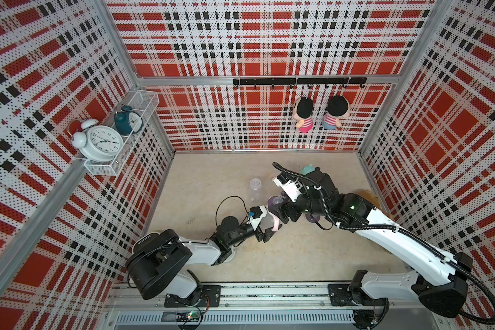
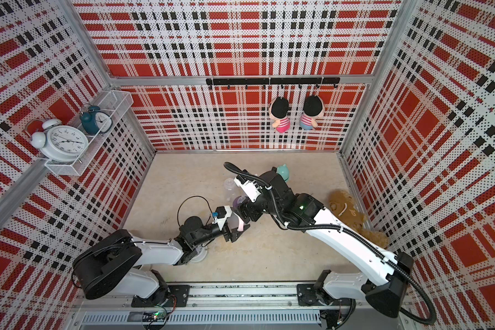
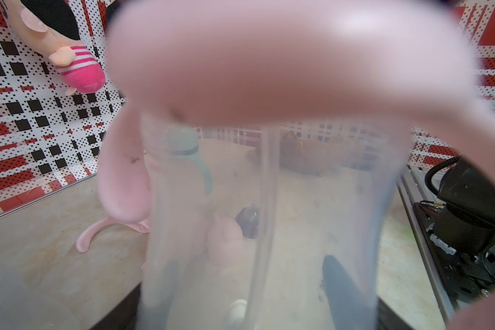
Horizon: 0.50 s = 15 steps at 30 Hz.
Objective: Assemble the baby bottles
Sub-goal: Screw the nipple onto the baby bottle.
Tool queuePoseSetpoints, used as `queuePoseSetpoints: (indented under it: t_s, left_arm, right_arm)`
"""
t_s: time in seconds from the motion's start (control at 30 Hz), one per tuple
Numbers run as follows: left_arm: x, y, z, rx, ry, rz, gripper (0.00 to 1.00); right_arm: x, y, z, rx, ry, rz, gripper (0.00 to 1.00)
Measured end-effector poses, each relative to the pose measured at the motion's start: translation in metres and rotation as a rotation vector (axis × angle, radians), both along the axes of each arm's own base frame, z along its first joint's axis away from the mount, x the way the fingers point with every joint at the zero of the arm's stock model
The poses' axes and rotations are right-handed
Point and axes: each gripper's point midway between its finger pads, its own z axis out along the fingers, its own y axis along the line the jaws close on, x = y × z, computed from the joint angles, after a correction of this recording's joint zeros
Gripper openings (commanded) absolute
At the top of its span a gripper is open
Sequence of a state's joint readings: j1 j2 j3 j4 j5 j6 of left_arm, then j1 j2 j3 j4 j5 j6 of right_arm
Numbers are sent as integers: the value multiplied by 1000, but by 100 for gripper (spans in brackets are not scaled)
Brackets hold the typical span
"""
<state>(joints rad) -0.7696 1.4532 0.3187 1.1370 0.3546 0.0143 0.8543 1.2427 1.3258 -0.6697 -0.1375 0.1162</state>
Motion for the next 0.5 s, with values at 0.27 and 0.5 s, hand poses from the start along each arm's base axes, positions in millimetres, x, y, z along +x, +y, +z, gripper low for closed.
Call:
queuePoseSetpoints:
  t_s: [0.27, 0.5]
  left_arm:
    - [-1, 1, -1, 5, -7, 0, 0]
    - [-2, 2, -2, 10, -10, -1, 0]
  right_arm:
    - [-3, 0, 22, -33, 44, 10, 86]
    - [1, -6, 2, -178, 123, -30, 86]
